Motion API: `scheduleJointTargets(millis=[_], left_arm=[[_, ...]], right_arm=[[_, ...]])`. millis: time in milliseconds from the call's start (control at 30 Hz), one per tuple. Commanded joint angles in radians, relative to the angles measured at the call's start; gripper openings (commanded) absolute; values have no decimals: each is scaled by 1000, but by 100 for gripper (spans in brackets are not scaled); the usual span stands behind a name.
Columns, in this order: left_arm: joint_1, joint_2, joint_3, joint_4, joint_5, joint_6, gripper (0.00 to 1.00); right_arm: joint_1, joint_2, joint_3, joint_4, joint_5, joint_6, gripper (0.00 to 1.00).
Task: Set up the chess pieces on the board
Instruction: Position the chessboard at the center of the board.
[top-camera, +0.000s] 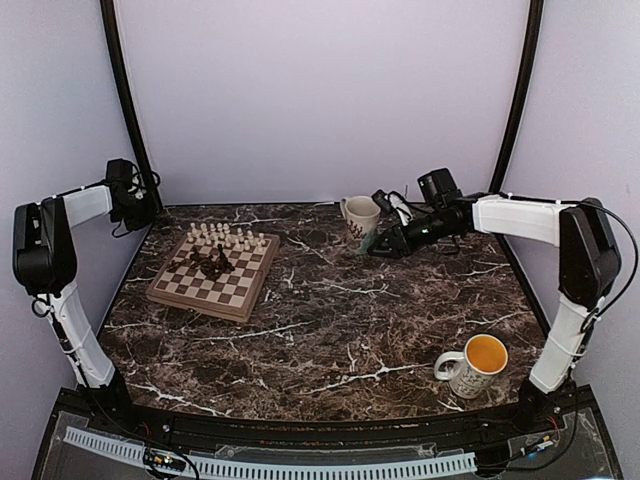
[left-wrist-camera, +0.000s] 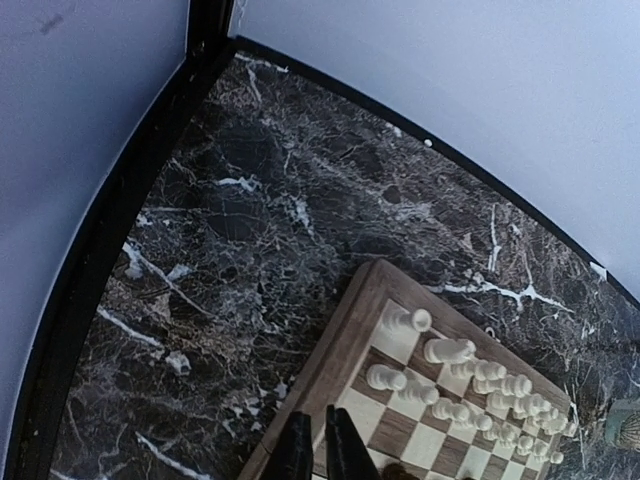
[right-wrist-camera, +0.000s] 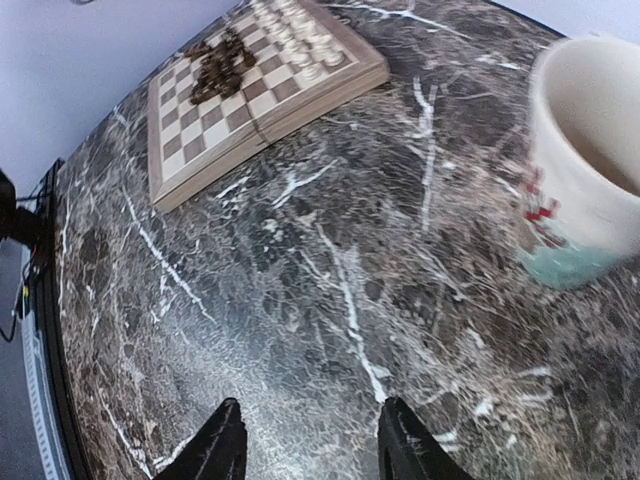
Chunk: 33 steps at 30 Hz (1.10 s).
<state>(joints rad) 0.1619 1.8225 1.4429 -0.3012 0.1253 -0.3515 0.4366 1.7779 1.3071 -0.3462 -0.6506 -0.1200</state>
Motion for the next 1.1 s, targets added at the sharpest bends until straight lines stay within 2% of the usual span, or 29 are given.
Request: scheduleJointTargets(millis=[0,133,333,467,533,800,1067], left_arm=[[62,112,112,-28,178,-65,5],[75,201,147,-38,180,-55,1],[79,300,194,-64,214,-25,0],[79,325,176,-50,218,-18,0],[79,325,150,-32,241,-22,0],[79,333,110,-28,267,-14,0],[46,343,88,-70,228,-2,0]], right_arm=[[95,57,93,-49,-1,-47,41],[171,102,144,-72,106,-53,37],[204,155,189,-87,151,-49,36],[208,209,240,-57,338,31,33],[208,255,279,-57,380,41,33],[208,335,343,-46,363,68,33],[209,376,384,-64,352,69,32]])
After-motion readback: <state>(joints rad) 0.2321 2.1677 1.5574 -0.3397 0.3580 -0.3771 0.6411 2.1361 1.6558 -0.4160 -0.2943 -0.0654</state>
